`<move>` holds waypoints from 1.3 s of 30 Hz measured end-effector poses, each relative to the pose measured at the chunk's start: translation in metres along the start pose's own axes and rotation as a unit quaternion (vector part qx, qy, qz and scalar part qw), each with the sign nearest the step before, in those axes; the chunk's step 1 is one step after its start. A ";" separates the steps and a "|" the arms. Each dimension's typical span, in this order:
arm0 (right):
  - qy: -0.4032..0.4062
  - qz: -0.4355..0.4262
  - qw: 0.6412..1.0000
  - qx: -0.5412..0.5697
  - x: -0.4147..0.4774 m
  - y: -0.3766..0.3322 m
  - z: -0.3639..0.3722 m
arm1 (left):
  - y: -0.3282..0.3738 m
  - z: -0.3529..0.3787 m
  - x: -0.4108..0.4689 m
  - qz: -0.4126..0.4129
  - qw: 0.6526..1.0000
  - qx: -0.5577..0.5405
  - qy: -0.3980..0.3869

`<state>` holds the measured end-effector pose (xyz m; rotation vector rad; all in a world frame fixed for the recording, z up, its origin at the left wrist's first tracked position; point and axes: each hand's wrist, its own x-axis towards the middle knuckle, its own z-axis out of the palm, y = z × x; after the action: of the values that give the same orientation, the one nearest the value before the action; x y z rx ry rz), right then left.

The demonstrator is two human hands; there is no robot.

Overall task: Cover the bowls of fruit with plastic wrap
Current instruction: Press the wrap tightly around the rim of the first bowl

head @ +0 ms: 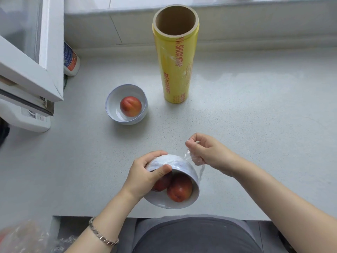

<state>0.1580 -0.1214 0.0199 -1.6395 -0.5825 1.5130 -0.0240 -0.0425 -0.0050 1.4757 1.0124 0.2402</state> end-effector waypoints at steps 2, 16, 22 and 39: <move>-0.022 0.023 0.999 -0.006 -0.003 0.000 -0.001 | 0.000 0.000 -0.001 0.001 1.000 0.005 -0.007; 0.024 -0.079 0.996 -0.046 -0.017 0.011 -0.009 | 0.002 -0.002 -0.005 -0.007 0.999 0.025 -0.041; 0.152 -0.122 0.975 0.103 -0.011 0.014 0.011 | 0.022 0.001 -0.009 0.067 0.995 -0.032 -0.065; 0.230 0.000 0.973 -0.022 -0.012 0.011 -0.011 | 0.021 -0.001 -0.010 0.091 0.994 -0.062 0.013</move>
<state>0.1642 -0.1394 0.0174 -1.9410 -0.3590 1.0691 -0.0214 -0.0457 0.0182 1.4544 0.8684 0.4469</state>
